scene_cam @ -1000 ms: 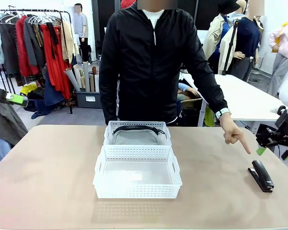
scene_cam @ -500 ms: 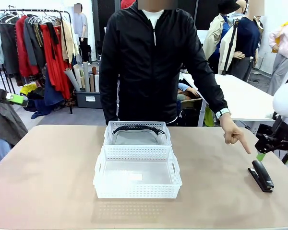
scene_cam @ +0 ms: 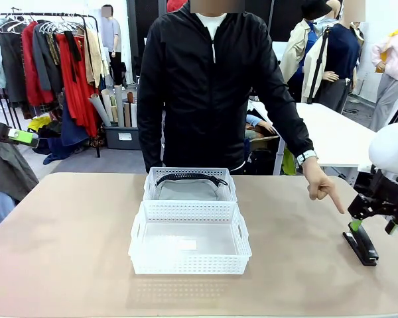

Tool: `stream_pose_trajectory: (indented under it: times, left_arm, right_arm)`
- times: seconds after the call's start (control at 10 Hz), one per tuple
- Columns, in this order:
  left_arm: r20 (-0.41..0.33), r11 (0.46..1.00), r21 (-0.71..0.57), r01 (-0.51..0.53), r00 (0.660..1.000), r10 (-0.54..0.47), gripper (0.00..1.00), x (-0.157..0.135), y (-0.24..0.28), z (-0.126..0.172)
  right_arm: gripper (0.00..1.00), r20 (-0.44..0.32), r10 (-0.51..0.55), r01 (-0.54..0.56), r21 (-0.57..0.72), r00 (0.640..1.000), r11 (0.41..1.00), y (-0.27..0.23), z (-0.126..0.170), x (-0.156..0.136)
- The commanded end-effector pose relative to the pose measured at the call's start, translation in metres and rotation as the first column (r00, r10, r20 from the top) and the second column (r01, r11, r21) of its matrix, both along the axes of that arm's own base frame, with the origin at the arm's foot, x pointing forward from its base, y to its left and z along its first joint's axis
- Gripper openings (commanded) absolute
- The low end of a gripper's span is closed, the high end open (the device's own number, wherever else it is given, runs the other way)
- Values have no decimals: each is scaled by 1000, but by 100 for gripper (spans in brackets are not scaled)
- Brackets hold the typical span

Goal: Distribute items into two baskets.
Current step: Pick up the Stapler that the person points to.

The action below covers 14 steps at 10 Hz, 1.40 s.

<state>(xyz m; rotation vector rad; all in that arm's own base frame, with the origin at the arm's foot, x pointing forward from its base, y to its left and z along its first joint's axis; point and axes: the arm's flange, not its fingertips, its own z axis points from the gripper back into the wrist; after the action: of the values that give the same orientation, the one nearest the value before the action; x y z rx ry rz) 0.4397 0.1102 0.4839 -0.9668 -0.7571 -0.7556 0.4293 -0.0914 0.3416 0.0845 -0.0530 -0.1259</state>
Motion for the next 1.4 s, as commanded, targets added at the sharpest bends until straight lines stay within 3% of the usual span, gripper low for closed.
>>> stream_pose_trajectory:
  times: [0.0, 1.1, 1.3]
  left_arm:
    - [1, 1000, -1, -3, 1000, 3, 100, -1, 0, 2]
    - [1, 1000, -1, -3, 1000, 3, 100, -1, 0, 2]
    - [1, 1000, -1, -3, 1000, 3, 100, -1, 0, 2]
  right_arm:
    - [100, 12, 21, -21, -47, 1000, 999, 1, -11, 7]
    - [100, -37, 55, -57, -57, 998, 997, 17, -40, 8]
    - [89, -41, 55, -57, -51, 998, 997, 19, -40, 5]
